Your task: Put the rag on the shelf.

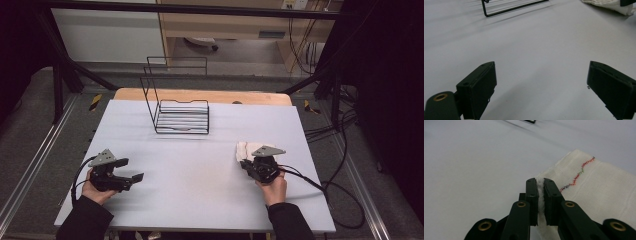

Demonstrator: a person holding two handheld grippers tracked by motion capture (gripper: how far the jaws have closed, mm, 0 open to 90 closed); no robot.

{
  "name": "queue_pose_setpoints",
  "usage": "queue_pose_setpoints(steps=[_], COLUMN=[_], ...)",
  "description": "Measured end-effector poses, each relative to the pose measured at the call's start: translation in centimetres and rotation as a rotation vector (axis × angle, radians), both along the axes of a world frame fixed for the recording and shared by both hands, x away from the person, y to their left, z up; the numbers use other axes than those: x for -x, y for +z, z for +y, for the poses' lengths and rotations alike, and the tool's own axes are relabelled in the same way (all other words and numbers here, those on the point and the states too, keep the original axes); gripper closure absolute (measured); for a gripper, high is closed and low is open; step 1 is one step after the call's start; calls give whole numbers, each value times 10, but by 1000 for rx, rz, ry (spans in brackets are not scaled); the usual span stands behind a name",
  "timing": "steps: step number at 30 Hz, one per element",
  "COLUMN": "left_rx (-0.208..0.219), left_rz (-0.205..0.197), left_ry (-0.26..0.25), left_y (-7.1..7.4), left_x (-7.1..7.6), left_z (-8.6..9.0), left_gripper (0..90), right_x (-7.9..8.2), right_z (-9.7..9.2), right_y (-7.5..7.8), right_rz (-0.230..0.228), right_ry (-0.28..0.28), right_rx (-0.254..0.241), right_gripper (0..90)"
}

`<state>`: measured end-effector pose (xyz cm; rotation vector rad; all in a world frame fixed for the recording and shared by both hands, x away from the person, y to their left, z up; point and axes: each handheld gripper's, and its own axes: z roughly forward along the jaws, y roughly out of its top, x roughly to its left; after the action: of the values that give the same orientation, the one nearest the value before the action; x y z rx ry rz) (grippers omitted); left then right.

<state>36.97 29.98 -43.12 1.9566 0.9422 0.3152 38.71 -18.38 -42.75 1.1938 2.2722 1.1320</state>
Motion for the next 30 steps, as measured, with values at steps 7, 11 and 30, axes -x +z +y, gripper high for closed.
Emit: queue_pose_setpoints(steps=[7,11,30], left_rx=[1,-1,-7], left_rz=[0,3,10], left_ry=[1,2,4], left_y=[0,0,-1], left_x=[0,0,0], left_z=[-1,-1,-1], left_gripper=[88,88,89], right_x=[16,21,37], right_z=[27,44,103], right_y=[0,-2,-16], right_rz=[16,16,47], right_ry=[82,115,254], right_rx=[-23,-24,-72], right_gripper=[835,834,832])
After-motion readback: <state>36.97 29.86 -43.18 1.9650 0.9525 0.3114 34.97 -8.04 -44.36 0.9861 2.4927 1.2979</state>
